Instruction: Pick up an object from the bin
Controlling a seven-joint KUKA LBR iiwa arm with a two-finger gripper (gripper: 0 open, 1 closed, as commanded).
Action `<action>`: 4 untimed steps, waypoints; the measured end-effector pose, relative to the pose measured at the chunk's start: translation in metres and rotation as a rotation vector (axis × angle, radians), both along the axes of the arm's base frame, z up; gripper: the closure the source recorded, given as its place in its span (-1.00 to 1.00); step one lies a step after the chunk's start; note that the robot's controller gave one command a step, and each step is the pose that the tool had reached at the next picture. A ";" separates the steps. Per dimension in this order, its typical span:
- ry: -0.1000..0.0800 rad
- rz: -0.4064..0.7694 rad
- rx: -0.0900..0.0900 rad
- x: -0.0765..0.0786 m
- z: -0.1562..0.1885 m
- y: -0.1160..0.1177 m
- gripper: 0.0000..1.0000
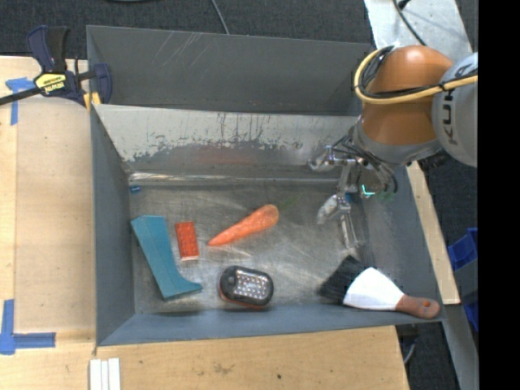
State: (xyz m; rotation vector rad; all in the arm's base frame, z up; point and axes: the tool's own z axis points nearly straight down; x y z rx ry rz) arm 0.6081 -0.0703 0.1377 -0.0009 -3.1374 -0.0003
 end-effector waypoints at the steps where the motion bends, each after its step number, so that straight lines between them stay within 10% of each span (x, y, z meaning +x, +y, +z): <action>1: -0.008 0.001 -0.001 0.002 0.004 0.000 -1.00; 4: -0.010 -0.095 0.003 0.003 -0.050 0.115 -1.00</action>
Offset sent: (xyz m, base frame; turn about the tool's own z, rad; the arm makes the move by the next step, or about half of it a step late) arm 0.0112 0.0360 -0.0677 0.0355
